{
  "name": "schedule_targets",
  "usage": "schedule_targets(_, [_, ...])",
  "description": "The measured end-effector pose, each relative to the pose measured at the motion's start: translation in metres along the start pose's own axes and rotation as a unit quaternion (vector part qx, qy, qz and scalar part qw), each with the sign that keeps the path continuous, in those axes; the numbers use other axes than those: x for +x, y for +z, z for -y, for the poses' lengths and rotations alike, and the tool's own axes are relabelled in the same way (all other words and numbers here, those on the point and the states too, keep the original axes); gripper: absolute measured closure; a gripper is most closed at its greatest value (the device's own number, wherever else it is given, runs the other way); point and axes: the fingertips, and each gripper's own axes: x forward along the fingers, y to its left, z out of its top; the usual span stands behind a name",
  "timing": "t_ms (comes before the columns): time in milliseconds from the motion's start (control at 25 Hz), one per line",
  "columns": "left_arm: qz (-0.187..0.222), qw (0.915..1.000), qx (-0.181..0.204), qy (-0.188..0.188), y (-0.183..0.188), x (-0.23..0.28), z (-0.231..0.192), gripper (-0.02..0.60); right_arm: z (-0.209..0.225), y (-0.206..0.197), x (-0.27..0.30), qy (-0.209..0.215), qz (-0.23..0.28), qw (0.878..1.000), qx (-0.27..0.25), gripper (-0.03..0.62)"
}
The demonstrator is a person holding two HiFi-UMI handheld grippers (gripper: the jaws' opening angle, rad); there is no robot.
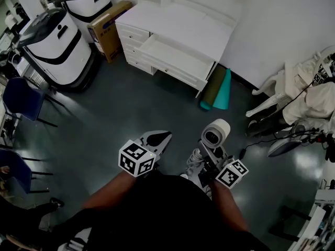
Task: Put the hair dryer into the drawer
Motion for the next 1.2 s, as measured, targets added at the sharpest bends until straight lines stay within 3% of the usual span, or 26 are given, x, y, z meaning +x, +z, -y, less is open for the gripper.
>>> schedule_targets(600, [-0.003, 0.9996, 0.010, -0.027, 0.010, -0.042, -0.071, 0.577, -0.022, -0.027, 0.072, -0.032, 0.006, 0.999, 0.005, 0.384])
schedule_targets(1200, [-0.010, 0.9993, -0.020, -0.031, 0.002, -0.051, -0.117, 0.577, -0.019, -0.037, 0.097, -0.066, 0.010, 0.998, 0.014, 0.384])
